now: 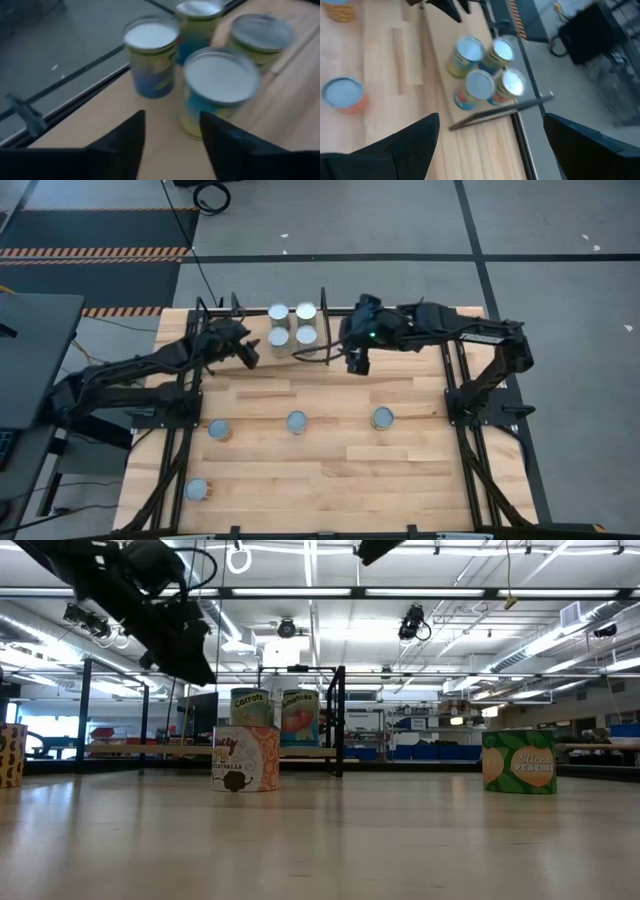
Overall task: Pick and place cans onto a shelf
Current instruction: Adjust the canned goods on the shelf
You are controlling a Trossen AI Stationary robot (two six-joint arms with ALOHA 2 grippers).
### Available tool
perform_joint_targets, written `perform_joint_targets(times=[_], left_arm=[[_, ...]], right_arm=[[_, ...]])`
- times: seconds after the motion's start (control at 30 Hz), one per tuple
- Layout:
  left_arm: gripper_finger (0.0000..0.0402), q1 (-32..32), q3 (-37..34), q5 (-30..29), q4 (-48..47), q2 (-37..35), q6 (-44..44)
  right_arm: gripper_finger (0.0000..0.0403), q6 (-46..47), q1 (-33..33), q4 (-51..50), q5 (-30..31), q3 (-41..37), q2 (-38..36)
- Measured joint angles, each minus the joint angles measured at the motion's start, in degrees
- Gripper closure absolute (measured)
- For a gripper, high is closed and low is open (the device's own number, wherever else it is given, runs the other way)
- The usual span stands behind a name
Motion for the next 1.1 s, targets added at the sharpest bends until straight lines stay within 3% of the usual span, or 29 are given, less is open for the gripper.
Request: perform_joint_targets(times=[0.2,0.4,0.77,1.1], left_arm=[[0.0315,1.5,0.0,-1.95,1.83,5.39,-1.33],[0.0372,0.92,0.0,-1.42,6.81,8.63,-1.26],[0.0387,0.41,0.0,2.48,9.95,11.85,-2.33],[0.0386,0.21,0.0,2.6,10.9,11.88,-3.05]], right_arm=[[0.0037,1.92,-0.01,-1.62,0.75,0.0,-1.2],[0.0037,1.76,-0.07,-1.71,0.61,-0.02,-1.06],[0.0037,1.56,-0.08,-1.82,0.52,-0.04,-1.05],[0.0037,1.73,-0.11,-1.82,0.51,-0.04,-1.07]])
